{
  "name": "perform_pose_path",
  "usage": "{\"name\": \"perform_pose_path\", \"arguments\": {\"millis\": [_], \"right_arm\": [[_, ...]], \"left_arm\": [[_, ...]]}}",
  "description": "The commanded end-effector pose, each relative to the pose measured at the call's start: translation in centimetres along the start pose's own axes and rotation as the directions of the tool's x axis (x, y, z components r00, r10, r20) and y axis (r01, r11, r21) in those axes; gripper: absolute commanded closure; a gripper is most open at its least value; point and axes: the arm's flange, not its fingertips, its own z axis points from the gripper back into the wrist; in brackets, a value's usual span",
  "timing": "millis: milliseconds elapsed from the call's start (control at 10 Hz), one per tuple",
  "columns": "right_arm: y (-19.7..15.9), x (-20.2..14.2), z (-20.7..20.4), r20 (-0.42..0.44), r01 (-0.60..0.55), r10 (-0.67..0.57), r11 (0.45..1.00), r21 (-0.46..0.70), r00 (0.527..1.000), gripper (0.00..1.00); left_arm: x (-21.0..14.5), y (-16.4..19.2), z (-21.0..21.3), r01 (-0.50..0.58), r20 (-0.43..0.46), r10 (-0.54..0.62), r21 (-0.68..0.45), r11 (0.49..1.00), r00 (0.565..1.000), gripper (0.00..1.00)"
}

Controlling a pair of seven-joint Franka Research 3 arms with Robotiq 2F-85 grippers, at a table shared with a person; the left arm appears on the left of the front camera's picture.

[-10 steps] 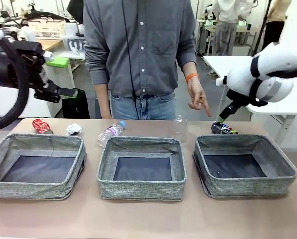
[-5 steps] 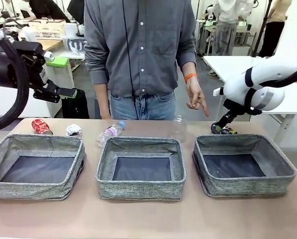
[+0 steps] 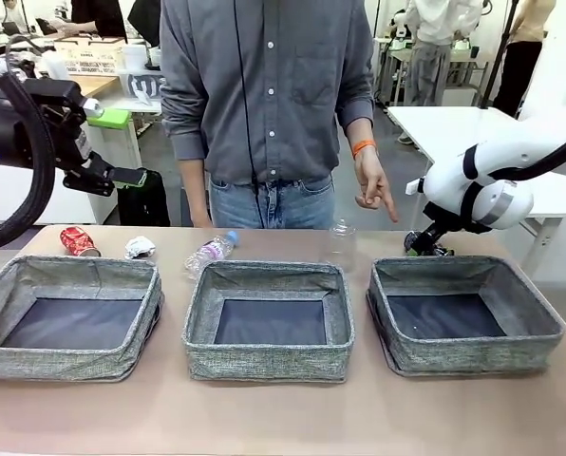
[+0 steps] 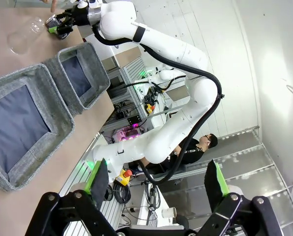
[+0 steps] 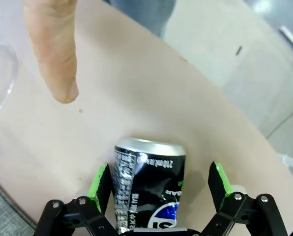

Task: Sort the waste into the appropriate baskets.
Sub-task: Pick up the waste item pointed out by the person.

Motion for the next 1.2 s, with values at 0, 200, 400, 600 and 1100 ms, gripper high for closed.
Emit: {"name": "perform_pose_path", "arguments": {"millis": [0, 200, 400, 600, 1100], "right_arm": [[-0.57, -0.32, 0.27, 0.053, -0.021, 0.020, 1.000, 0.019, 0.998, 0.00], [-0.57, -0.09, 0.15, 0.043, -0.020, 0.018, 0.999, 0.030, 0.999, 0.00], [-0.63, 0.02, -0.03, 0.020, -0.008, 0.008, 1.000, 0.023, 1.000, 0.00], [-0.61, 0.05, -0.13, 0.015, -0.018, 0.018, 1.000, 0.006, 1.000, 0.20], [-0.66, -0.24, -0.34, 0.005, -0.008, 0.008, 1.000, 0.006, 1.000, 0.80]], "left_arm": [[-0.01, -0.11, -0.12, 0.025, 0.000, -0.025, -0.010, 1.000, 1.000, 0.00], [-0.01, -0.11, -0.12, 0.025, 0.000, -0.025, -0.010, 1.000, 1.000, 0.00], [-0.01, -0.11, -0.12, 0.025, 0.000, -0.025, -0.010, 1.000, 1.000, 0.00], [-0.01, -0.11, -0.12, 0.025, 0.000, -0.025, -0.010, 1.000, 1.000, 0.00], [-0.01, -0.11, -0.12, 0.025, 0.000, -0.025, -0.010, 1.000, 1.000, 0.00]]}}
